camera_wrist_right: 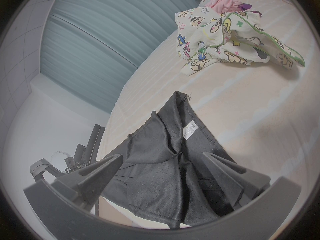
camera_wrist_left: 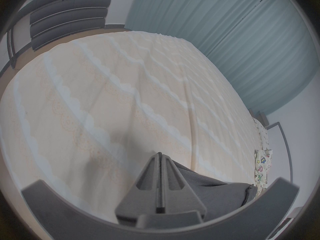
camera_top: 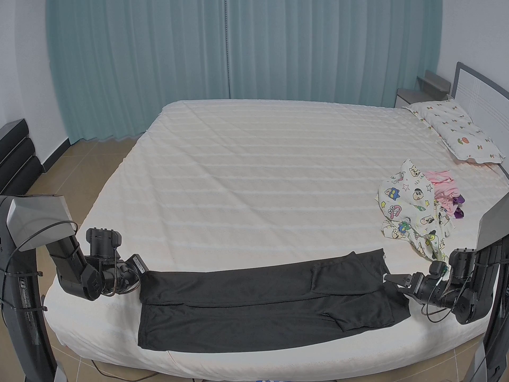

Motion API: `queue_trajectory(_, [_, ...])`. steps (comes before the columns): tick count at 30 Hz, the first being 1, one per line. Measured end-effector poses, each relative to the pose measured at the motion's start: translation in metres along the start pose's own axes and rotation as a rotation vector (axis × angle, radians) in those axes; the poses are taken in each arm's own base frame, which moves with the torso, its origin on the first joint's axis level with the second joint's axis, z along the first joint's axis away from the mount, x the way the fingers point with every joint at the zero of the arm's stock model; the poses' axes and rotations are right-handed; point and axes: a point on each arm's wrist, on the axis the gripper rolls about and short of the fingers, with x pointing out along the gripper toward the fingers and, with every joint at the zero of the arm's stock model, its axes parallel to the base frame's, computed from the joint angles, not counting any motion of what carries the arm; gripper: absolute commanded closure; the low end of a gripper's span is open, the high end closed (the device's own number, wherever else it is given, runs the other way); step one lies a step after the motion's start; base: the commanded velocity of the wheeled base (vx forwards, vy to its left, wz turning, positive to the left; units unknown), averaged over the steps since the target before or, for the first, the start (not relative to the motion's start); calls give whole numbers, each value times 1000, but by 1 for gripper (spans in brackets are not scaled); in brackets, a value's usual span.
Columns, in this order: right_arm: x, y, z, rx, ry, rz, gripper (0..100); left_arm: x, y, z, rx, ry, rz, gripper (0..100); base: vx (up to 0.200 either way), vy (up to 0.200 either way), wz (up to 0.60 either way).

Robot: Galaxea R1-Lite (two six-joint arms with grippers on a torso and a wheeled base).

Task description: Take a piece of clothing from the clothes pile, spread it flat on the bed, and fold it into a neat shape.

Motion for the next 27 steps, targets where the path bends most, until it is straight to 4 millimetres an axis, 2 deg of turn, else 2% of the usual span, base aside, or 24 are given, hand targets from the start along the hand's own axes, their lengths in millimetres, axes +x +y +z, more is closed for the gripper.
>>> queue_trajectory(1, [0, 0, 0, 0, 0, 0, 0, 0, 0, 0, -4, -1, -1, 0, 0, 0, 0])
queue_trajectory(9, [0, 1, 2, -1, -7, 3, 0, 1, -1, 2, -30, -10, -12, 0, 0, 0, 0])
queue_trajectory(16, [0, 15, 7, 60, -40, 17, 0, 0, -1, 5, -79, -5, -53, 0, 0, 0, 0])
queue_trajectory(19, [8, 23, 14, 60, -90, 13, 0, -2, 0, 7, -95, 2, -91, 0, 0, 0, 0])
queue_trajectory(27, [46, 46, 22, -14, -135, 52, 0, -7, 6, 9, -115, 17, -130, 0, 0, 0, 0])
